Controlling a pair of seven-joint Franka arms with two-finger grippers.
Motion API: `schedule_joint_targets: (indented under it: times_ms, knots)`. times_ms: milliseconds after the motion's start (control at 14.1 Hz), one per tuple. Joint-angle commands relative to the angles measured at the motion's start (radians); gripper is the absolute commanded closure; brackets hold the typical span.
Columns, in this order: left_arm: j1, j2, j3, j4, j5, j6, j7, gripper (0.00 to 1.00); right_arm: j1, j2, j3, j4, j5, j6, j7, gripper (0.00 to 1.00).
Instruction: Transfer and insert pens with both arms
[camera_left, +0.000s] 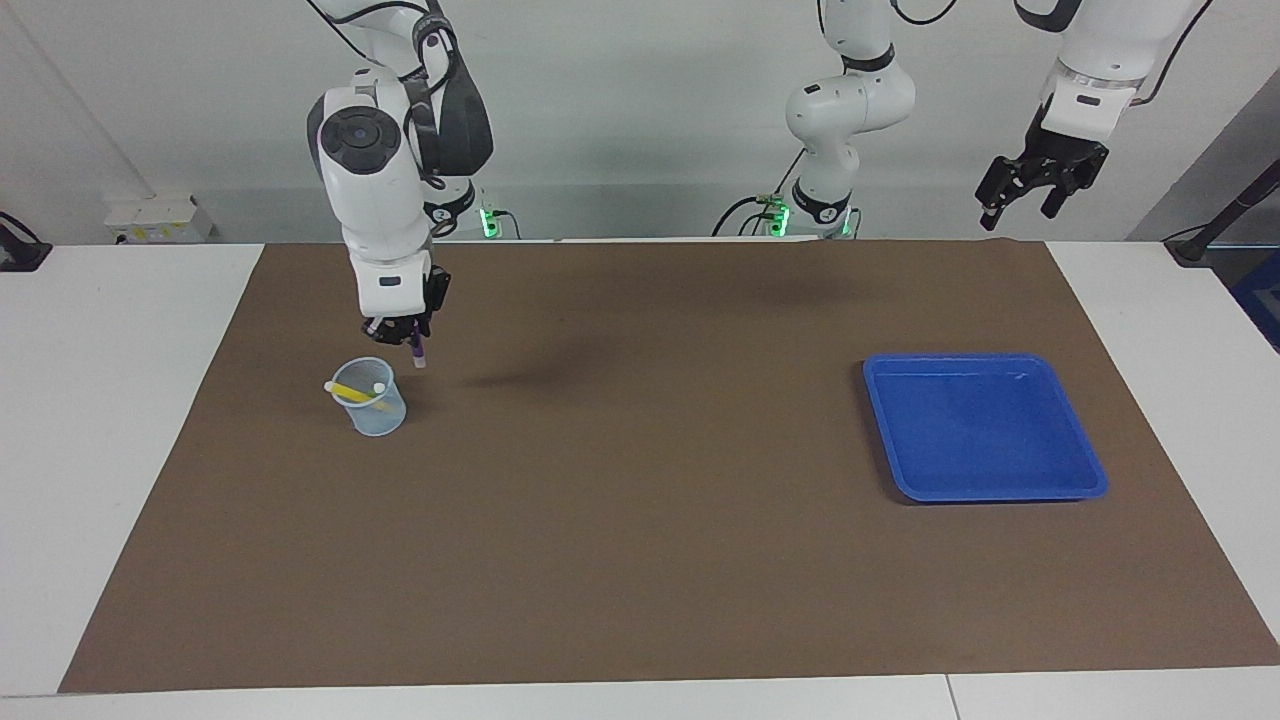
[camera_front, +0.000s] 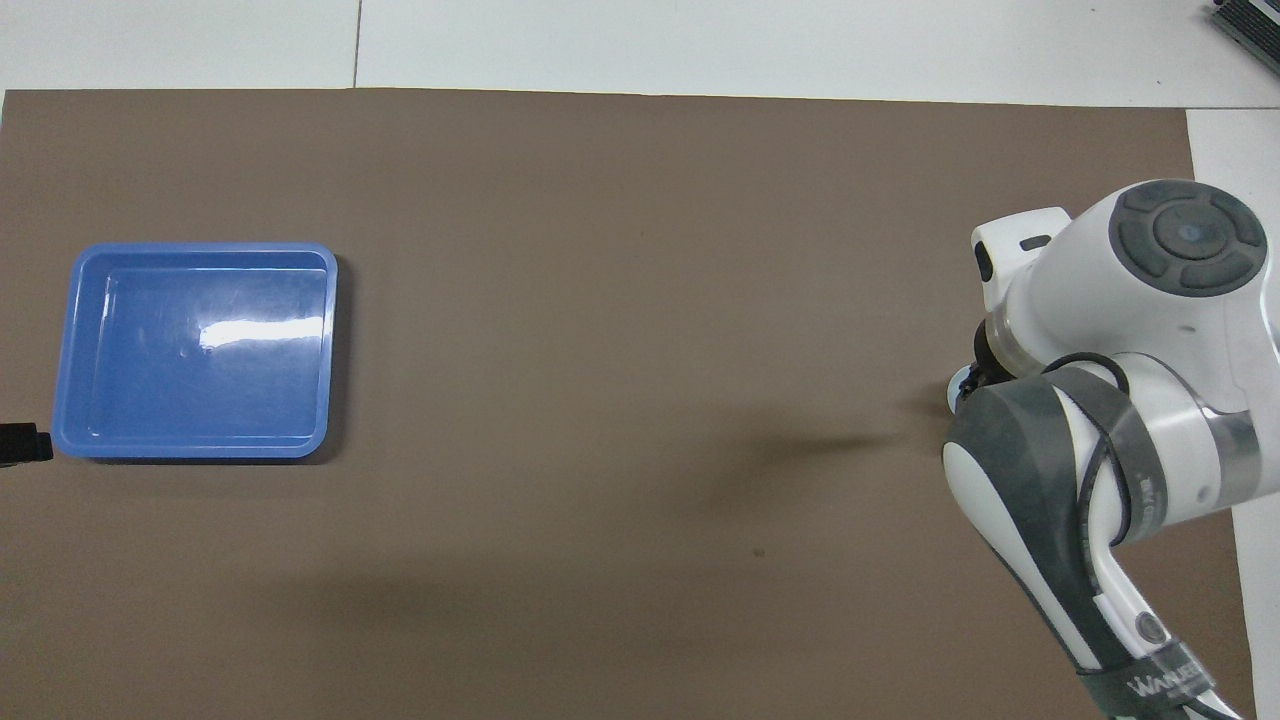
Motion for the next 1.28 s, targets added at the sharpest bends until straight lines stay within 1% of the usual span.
schedule_joint_targets:
  times_ms: [0, 142, 213, 426, 497, 568, 639, 781, 923, 994, 1065, 1136, 1207]
  knots:
    - [-0.007, 0.057, -0.005, 0.076, 0.054, -0.017, 0.015, 0.00, -0.059, -0.022, 0.012, -0.015, -0.072, 0.008, -0.169, 1.00]
    - [-0.012, 0.072, -0.010, 0.095, 0.062, -0.014, 0.014, 0.00, -0.120, -0.019, 0.014, -0.041, -0.072, 0.084, -0.244, 1.00]
    - [-0.012, 0.084, -0.011, 0.113, 0.062, -0.018, 0.014, 0.00, -0.136, -0.019, 0.015, -0.059, -0.072, 0.120, -0.249, 1.00]
    - [-0.026, 0.109, -0.011, 0.147, 0.065, -0.020, 0.012, 0.00, -0.140, -0.014, 0.015, -0.098, -0.067, 0.198, -0.243, 1.00]
    - [-0.027, 0.118, -0.011, 0.162, 0.065, -0.027, 0.012, 0.00, -0.139, -0.014, 0.015, -0.111, -0.058, 0.209, -0.236, 1.00]
    - [-0.029, 0.147, -0.010, 0.197, 0.065, -0.050, 0.012, 0.00, -0.139, -0.016, 0.015, -0.121, -0.054, 0.209, -0.214, 1.00]
    - [-0.058, 0.173, 0.001, 0.237, 0.065, -0.082, 0.012, 0.00, -0.139, -0.017, 0.017, -0.124, -0.054, 0.207, -0.179, 1.00]
    - [-0.130, 0.219, 0.064, 0.294, 0.067, -0.113, 0.011, 0.00, -0.140, -0.017, 0.015, -0.134, -0.038, 0.204, -0.163, 1.00]
    - [-0.173, 0.249, 0.104, 0.302, 0.065, -0.112, 0.012, 0.00, -0.165, -0.017, 0.015, -0.156, 0.020, 0.209, -0.153, 1.00]
    - [-0.187, 0.258, 0.105, 0.303, 0.065, -0.109, 0.012, 0.00, -0.182, -0.017, 0.015, -0.164, 0.037, 0.210, -0.145, 1.00]
    - [-0.196, 0.267, 0.107, 0.304, 0.065, -0.106, 0.012, 0.00, -0.183, -0.017, 0.015, -0.164, 0.040, 0.210, -0.140, 0.83]
    - [-0.213, 0.279, 0.107, 0.305, 0.065, -0.106, 0.012, 0.00, -0.186, -0.017, 0.015, -0.164, 0.040, 0.210, -0.134, 0.49]
    - [-0.221, 0.290, 0.105, 0.304, 0.064, -0.101, 0.011, 0.00, -0.186, -0.017, 0.015, -0.164, 0.040, 0.209, -0.130, 0.27]
